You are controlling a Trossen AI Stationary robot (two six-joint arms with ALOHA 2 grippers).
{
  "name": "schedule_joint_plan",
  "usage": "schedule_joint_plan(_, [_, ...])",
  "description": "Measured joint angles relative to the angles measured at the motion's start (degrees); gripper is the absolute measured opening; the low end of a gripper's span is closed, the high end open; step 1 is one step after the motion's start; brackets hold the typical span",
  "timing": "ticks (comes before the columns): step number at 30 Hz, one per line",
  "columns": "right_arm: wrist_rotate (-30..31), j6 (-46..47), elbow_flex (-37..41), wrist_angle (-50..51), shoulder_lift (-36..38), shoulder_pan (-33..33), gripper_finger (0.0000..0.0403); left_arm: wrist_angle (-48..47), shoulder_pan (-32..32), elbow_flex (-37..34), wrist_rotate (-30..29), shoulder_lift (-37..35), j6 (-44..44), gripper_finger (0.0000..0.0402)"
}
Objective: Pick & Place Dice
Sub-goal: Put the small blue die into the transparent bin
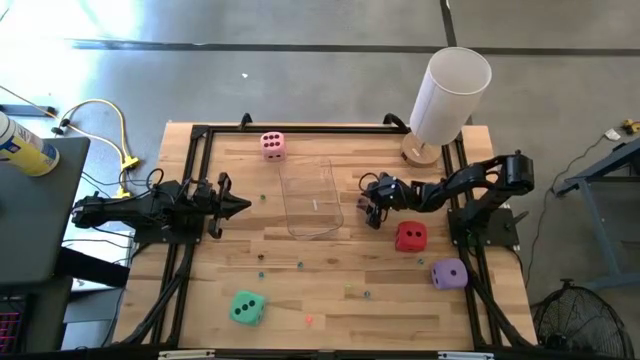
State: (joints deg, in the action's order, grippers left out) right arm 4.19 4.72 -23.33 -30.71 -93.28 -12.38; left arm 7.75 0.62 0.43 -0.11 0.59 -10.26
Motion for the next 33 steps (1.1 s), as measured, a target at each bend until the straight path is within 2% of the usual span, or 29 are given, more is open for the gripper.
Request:
schedule_joint_plan(11, [0.47, -0.36, -0.02, -6.44, -6.31, 0.0, 0.0208, 0.0, 0.0, 0.0, 0.03, 0.01, 0.0, 0.0])
schedule_joint_plan(19, [0.62, 0.05, -0.08, -5.05, -6.01, 0.0, 0.0208, 0.0, 0.0, 0.0, 0.06, 0.01, 0.0, 0.0])
schedule_joint_plan(24, [1.34, 3.52, -0.27, -1.48, -5.96, 0.0, 0.0207, 0.0, 0.0, 0.0, 0.04, 0.01, -0.02, 0.0])
schedule_joint_plan(33, [2.25, 4.22, -0.24, -0.67, -5.98, -0.03, 0.015, 0.0, 0.0, 0.0, 0.06, 0.01, -0.02, 0.0])
